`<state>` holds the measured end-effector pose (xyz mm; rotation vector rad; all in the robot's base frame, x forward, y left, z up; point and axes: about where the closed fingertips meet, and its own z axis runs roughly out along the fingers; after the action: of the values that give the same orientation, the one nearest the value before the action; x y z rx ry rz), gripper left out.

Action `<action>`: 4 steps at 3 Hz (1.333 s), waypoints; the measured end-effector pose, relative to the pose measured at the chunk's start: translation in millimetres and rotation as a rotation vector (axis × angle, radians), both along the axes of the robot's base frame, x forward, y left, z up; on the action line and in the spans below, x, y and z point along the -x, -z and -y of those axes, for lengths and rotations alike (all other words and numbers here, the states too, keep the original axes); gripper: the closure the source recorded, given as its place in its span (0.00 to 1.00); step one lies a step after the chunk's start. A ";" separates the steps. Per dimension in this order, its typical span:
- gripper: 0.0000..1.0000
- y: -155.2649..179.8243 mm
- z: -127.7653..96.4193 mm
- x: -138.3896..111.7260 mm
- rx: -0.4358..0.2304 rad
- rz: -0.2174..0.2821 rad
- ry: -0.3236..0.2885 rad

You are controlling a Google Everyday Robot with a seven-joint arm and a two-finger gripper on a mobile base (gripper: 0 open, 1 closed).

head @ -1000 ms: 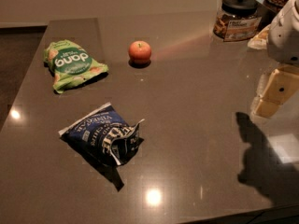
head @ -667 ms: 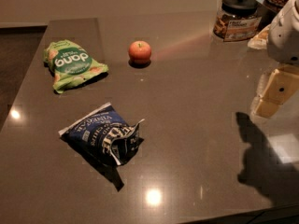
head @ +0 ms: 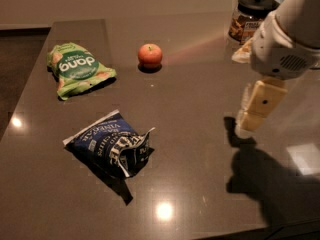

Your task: Pick blue chip bag

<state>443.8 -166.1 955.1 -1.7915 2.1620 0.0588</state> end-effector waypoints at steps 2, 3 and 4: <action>0.00 28.3 -80.8 -3.0 -0.057 -0.032 -0.126; 0.00 46.6 -117.6 0.9 -0.095 -0.065 -0.178; 0.00 64.9 -150.6 10.5 -0.146 -0.106 -0.219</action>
Offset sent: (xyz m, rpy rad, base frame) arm 0.0038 0.1283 -0.0489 0.0814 0.0588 0.2021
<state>433.3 -15.5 890.1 -1.9702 1.9642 0.3612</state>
